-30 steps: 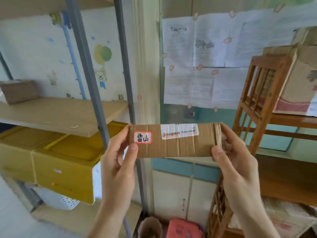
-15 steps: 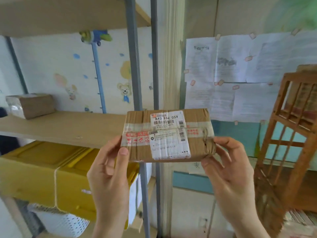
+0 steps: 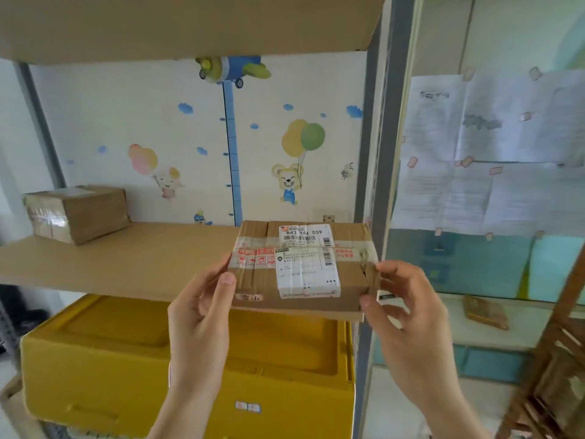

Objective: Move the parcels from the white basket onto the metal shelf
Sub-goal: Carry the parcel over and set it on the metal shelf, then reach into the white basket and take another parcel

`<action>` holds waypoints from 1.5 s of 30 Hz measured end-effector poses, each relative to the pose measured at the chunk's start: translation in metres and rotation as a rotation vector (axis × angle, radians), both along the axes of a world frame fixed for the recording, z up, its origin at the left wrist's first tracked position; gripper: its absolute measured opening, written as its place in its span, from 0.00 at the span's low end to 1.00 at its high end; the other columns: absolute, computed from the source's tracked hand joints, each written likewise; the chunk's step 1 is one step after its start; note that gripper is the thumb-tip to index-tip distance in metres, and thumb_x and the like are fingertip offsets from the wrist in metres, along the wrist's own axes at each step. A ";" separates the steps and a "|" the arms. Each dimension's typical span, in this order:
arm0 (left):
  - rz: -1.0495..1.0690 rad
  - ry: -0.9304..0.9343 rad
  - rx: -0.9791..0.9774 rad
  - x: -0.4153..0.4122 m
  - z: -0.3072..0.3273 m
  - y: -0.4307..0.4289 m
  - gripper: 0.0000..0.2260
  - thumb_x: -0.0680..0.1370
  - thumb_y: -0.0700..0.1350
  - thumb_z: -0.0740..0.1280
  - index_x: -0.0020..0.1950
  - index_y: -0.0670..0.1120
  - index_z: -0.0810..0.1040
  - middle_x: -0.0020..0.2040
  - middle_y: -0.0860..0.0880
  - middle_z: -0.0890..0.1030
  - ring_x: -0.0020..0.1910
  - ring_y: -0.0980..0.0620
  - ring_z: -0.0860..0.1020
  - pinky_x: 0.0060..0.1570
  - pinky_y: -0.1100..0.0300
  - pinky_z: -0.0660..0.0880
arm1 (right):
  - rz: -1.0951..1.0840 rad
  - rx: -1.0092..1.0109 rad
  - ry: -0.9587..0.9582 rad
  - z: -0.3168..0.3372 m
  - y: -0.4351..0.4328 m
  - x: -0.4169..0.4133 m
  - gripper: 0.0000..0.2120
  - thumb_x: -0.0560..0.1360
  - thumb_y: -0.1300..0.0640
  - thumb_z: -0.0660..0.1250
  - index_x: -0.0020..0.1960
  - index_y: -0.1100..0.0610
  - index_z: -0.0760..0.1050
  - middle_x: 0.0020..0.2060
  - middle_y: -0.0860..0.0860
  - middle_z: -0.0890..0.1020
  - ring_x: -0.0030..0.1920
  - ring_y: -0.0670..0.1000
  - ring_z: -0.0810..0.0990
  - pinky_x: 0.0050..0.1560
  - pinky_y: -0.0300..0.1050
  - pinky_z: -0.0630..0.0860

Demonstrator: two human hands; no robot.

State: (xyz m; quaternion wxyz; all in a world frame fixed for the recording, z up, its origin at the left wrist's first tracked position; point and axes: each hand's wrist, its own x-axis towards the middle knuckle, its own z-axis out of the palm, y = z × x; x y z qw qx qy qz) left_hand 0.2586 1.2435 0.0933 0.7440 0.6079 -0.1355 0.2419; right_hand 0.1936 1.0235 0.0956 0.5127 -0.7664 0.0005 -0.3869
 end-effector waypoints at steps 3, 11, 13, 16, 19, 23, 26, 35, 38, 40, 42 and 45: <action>-0.028 0.102 0.133 0.055 -0.003 0.000 0.11 0.82 0.41 0.64 0.61 0.43 0.83 0.48 0.49 0.88 0.47 0.56 0.86 0.37 0.69 0.79 | -0.129 -0.234 0.154 0.003 0.000 0.037 0.18 0.77 0.58 0.70 0.65 0.46 0.73 0.52 0.35 0.82 0.47 0.36 0.81 0.39 0.31 0.78; -0.066 0.199 0.305 0.128 -0.012 -0.038 0.10 0.83 0.42 0.64 0.61 0.52 0.80 0.48 0.58 0.84 0.47 0.62 0.82 0.38 0.70 0.78 | -0.363 -0.567 0.360 0.002 -0.007 0.089 0.18 0.81 0.60 0.64 0.71 0.53 0.75 0.61 0.50 0.76 0.47 0.45 0.76 0.51 0.35 0.77; -0.076 0.243 0.337 0.139 -0.012 -0.045 0.11 0.83 0.43 0.64 0.63 0.52 0.80 0.50 0.57 0.84 0.51 0.60 0.81 0.47 0.64 0.79 | -0.433 -0.625 0.434 0.005 -0.007 0.094 0.17 0.82 0.56 0.63 0.70 0.51 0.75 0.59 0.49 0.76 0.43 0.45 0.74 0.46 0.36 0.78; -0.087 0.287 0.379 0.146 -0.017 -0.051 0.12 0.83 0.46 0.64 0.65 0.50 0.80 0.56 0.52 0.84 0.57 0.51 0.81 0.59 0.48 0.79 | -0.528 -0.711 0.494 0.010 -0.009 0.095 0.16 0.81 0.54 0.63 0.68 0.47 0.76 0.55 0.47 0.77 0.40 0.47 0.77 0.39 0.38 0.75; -0.065 0.266 0.402 0.145 -0.018 -0.053 0.14 0.83 0.49 0.64 0.66 0.49 0.80 0.54 0.53 0.83 0.56 0.51 0.80 0.56 0.53 0.78 | -0.565 -0.750 0.488 0.007 -0.014 0.099 0.17 0.81 0.55 0.63 0.69 0.46 0.75 0.51 0.47 0.79 0.41 0.50 0.82 0.39 0.42 0.79; -0.037 0.225 0.427 0.136 -0.017 -0.046 0.16 0.83 0.50 0.63 0.68 0.46 0.78 0.57 0.51 0.82 0.58 0.52 0.79 0.46 0.65 0.72 | -0.538 -0.762 0.425 0.002 -0.017 0.095 0.21 0.81 0.55 0.63 0.73 0.47 0.71 0.50 0.49 0.81 0.40 0.51 0.83 0.37 0.44 0.81; 0.024 -0.001 0.410 0.117 -0.017 -0.032 0.17 0.83 0.48 0.63 0.70 0.45 0.76 0.63 0.52 0.81 0.60 0.58 0.77 0.56 0.62 0.76 | -0.447 -0.696 0.274 0.001 -0.022 0.077 0.24 0.77 0.58 0.70 0.72 0.50 0.72 0.45 0.48 0.81 0.36 0.46 0.78 0.35 0.39 0.78; -0.294 -0.444 0.521 0.025 0.019 -0.055 0.21 0.82 0.50 0.60 0.75 0.48 0.70 0.74 0.54 0.74 0.76 0.57 0.68 0.71 0.52 0.70 | -0.026 -0.484 0.041 0.021 -0.027 -0.004 0.33 0.76 0.50 0.69 0.78 0.50 0.62 0.75 0.40 0.69 0.75 0.39 0.65 0.72 0.44 0.67; -0.391 -0.500 0.529 0.002 0.034 -0.093 0.22 0.82 0.51 0.59 0.76 0.47 0.69 0.75 0.55 0.72 0.77 0.58 0.66 0.74 0.50 0.67 | -0.047 -0.502 0.023 0.030 -0.053 -0.036 0.36 0.76 0.50 0.70 0.80 0.50 0.59 0.78 0.42 0.65 0.78 0.41 0.61 0.76 0.51 0.64; -0.466 -0.526 0.513 -0.015 0.039 -0.130 0.23 0.82 0.51 0.59 0.76 0.46 0.69 0.76 0.53 0.72 0.77 0.57 0.65 0.74 0.49 0.66 | -0.106 -0.529 0.037 0.033 -0.082 -0.060 0.37 0.76 0.49 0.70 0.80 0.51 0.58 0.79 0.43 0.64 0.79 0.41 0.59 0.77 0.48 0.61; -0.541 -0.560 0.505 -0.034 0.040 -0.176 0.23 0.82 0.51 0.60 0.76 0.46 0.69 0.76 0.52 0.71 0.78 0.57 0.65 0.75 0.51 0.65 | -0.190 -0.552 0.051 0.033 -0.120 -0.091 0.37 0.76 0.48 0.70 0.80 0.51 0.58 0.79 0.43 0.63 0.79 0.40 0.58 0.78 0.43 0.59; -0.662 -0.626 0.479 -0.073 0.037 -0.262 0.22 0.82 0.49 0.60 0.76 0.47 0.68 0.77 0.52 0.70 0.78 0.58 0.65 0.74 0.55 0.65 | -0.332 -0.545 0.053 0.031 -0.191 -0.151 0.36 0.75 0.46 0.68 0.79 0.53 0.60 0.78 0.45 0.65 0.78 0.42 0.61 0.77 0.42 0.61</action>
